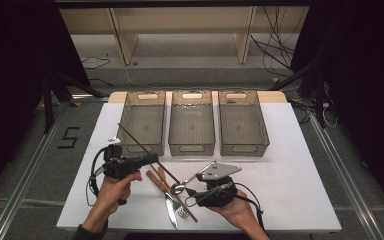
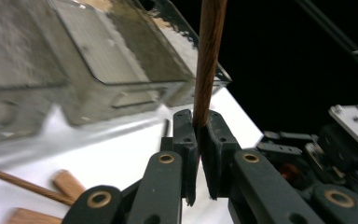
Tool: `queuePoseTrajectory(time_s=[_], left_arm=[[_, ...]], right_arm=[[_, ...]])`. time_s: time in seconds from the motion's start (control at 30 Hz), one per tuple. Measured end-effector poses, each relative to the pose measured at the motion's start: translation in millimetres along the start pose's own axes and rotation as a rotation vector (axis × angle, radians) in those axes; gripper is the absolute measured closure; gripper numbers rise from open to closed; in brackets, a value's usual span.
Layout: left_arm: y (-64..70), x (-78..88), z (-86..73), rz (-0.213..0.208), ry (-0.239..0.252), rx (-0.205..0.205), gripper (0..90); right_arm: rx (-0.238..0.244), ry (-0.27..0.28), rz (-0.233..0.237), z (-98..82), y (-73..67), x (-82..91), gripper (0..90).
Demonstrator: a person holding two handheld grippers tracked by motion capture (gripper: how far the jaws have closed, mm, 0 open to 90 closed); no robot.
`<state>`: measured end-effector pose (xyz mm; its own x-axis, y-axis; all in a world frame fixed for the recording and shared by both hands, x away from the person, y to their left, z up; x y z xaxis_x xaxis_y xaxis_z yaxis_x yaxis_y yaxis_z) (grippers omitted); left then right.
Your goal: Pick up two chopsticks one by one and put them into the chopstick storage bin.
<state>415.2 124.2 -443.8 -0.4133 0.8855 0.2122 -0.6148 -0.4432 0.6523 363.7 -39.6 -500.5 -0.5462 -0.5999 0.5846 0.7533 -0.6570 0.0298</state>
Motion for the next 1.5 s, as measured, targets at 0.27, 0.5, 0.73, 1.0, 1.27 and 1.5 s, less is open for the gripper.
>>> queuePoseTrajectory(time_s=[0.27, 0.5, 0.73, 1.0, 1.27, 1.5], left_arm=[[-13.2, 14.9, 43.9, 0.084, -0.033, -0.049, 84.5], [-18.7, 23.7, 85.7, 0.148, -0.042, -0.091, 84.5], [-30.8, 23.5, 106.8, 0.211, -0.042, -0.102, 84.5], [-52.3, 18.0, 124.2, 0.257, -0.034, -0.073, 84.5], [-77.4, 7.7, 132.1, 0.305, -0.046, -0.025, 84.5], [-90.9, -5.6, 124.7, 0.321, -0.085, 0.009, 84.5]], right_arm=[[-0.025, -0.007, -0.016, -15.5, 11.5, 5.2, 34.1], [-0.056, 0.008, -0.026, -19.5, 19.1, 10.9, 28.9], [-0.061, 0.013, -0.032, -20.7, 21.0, 12.5, 26.4], [-0.067, 0.020, -0.041, -20.1, 21.9, 14.1, 23.9], [-0.065, 0.017, -0.045, -21.4, 21.9, 13.4, 23.2], [-0.065, 0.016, -0.046, -21.8, 22.0, 12.8, 23.0]])
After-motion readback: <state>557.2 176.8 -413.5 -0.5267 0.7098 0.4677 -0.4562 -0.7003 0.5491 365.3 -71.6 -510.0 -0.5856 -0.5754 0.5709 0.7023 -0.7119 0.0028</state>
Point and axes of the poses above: each handheld gripper's, and its own axes: x roughly backward along the jaws, z roughly out of its top, y roughly to its right, the point moved 10 cm from there along -x, roughly forward along the jaws, and after that the axes turned 9 degrees about -z, right-handed, at the moved point
